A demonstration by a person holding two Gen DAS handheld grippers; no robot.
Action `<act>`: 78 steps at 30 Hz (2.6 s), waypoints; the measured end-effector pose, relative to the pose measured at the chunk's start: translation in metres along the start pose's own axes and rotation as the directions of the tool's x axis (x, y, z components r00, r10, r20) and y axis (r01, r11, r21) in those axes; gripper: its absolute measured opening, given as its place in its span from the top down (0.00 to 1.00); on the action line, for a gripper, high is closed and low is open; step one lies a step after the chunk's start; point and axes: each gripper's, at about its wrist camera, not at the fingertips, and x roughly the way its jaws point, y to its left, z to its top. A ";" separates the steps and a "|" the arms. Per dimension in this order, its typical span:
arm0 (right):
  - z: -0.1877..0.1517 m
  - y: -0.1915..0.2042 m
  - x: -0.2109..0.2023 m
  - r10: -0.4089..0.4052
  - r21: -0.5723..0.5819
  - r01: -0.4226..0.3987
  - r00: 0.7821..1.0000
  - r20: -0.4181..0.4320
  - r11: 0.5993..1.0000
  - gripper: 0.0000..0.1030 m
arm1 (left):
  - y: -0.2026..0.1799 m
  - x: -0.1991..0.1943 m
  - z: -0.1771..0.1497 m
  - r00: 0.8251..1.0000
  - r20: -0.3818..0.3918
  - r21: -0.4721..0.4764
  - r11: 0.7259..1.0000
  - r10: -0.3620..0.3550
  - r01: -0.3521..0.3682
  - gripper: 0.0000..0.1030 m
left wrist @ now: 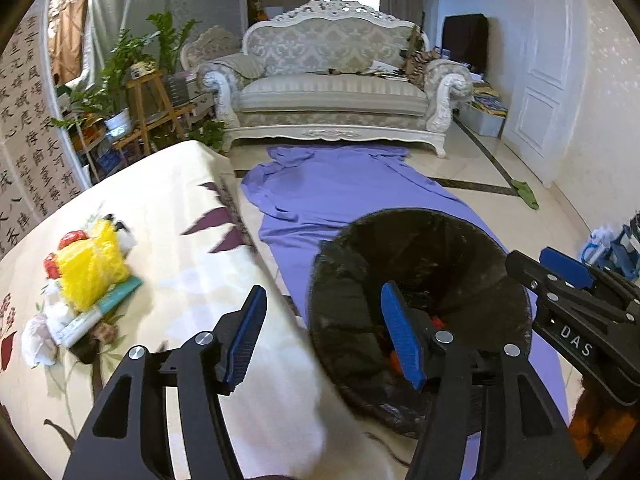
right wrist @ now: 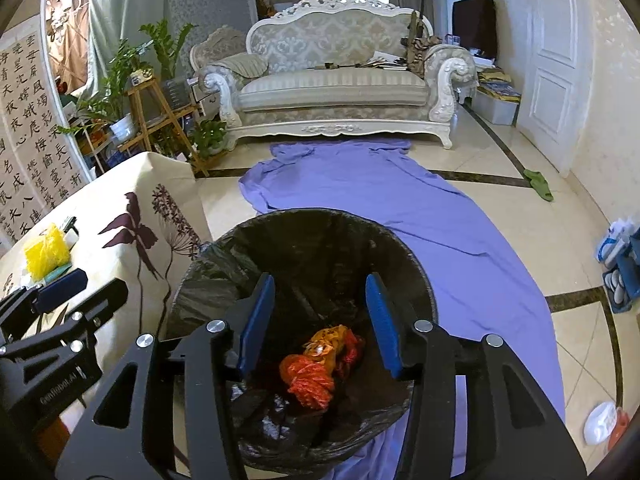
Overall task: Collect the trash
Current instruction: 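Grasp the white crumpled bag with the left tool, then grasp the yellow net with the right tool while the left tool holds the white bag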
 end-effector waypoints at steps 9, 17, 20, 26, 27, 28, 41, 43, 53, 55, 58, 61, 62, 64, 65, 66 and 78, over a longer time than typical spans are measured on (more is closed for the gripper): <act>0.002 0.044 -0.001 0.075 -0.066 -0.076 0.997 -0.009 0.995 0.49 | 0.045 -0.018 -0.006 0.995 0.012 -0.064 0.993 0.098 -0.097 0.43; 0.001 0.100 0.001 0.165 -0.149 -0.169 0.986 -0.038 0.974 0.49 | 0.109 -0.034 -0.019 0.976 -0.007 -0.167 0.962 0.219 -0.217 0.43; 0.001 0.124 -0.001 0.198 -0.186 -0.202 0.979 -0.043 0.962 0.49 | 0.136 -0.042 -0.027 0.966 -0.021 -0.213 0.943 0.258 -0.256 0.43; 0.002 0.161 -0.001 0.245 -0.242 -0.253 0.967 -0.062 0.937 0.48 | 0.184 -0.051 -0.044 0.943 -0.059 -0.296 0.896 0.328 -0.330 0.42; 0.001 0.164 0.000 0.250 -0.248 -0.258 0.966 -0.065 0.934 0.48 | 0.192 -0.051 -0.045 0.941 -0.066 -0.307 0.890 0.333 -0.337 0.42; 0.001 0.170 0.000 0.256 -0.259 -0.266 0.964 -0.070 0.929 0.48 | 0.197 -0.051 -0.048 0.938 -0.074 -0.315 0.884 0.339 -0.344 0.42; 0.005 0.216 0.002 0.299 -0.310 -0.313 0.950 -0.092 0.898 0.47 | 0.225 -0.034 -0.058 0.949 -0.137 -0.365 0.876 0.282 -0.313 0.47; 0.007 0.220 0.003 0.303 -0.313 -0.317 0.948 -0.093 0.896 0.47 | 0.227 -0.032 -0.060 0.956 -0.140 -0.367 0.884 0.257 -0.291 0.60; 0.015 0.249 0.008 0.337 -0.328 -0.349 0.937 -0.095 0.878 0.47 | 0.243 -0.043 -0.059 0.961 -0.103 -0.384 0.881 0.256 -0.276 0.70; 0.018 0.257 0.008 0.352 -0.332 -0.362 0.931 -0.092 0.871 0.47 | 0.251 -0.048 -0.058 0.957 -0.096 -0.392 0.874 0.273 -0.289 0.70; 0.022 0.268 0.007 0.379 -0.327 -0.386 0.921 -0.086 0.863 0.38 | 0.263 -0.051 -0.056 0.951 -0.094 -0.402 0.863 0.295 -0.307 0.70; 0.025 0.282 0.010 0.391 -0.331 -0.396 0.916 -0.085 0.856 0.38 | 0.278 -0.054 -0.059 0.941 -0.099 -0.410 0.848 0.324 -0.335 0.70; 0.025 0.286 0.013 0.394 -0.332 -0.400 0.915 -0.089 0.854 0.38 | 0.282 -0.054 -0.059 0.939 -0.102 -0.412 0.845 0.330 -0.341 0.70; 0.026 0.292 0.018 0.393 -0.328 -0.404 0.914 -0.103 0.854 0.37 | 0.292 -0.056 -0.061 0.933 -0.109 -0.420 0.835 0.343 -0.356 0.70; 0.026 0.295 0.021 0.392 -0.326 -0.406 0.913 -0.109 0.854 0.35 | 0.297 -0.057 -0.063 0.931 -0.112 -0.425 0.830 0.348 -0.362 0.70; 0.025 0.298 0.025 0.389 -0.323 -0.406 0.914 -0.119 0.855 0.31 | 0.299 -0.057 -0.063 0.930 -0.114 -0.428 0.827 0.351 -0.364 0.70; 0.016 0.304 0.045 0.383 -0.283 -0.428 0.902 -0.202 0.858 0.46 | 0.305 -0.054 -0.071 0.936 -0.124 -0.449 0.823 0.329 -0.349 0.70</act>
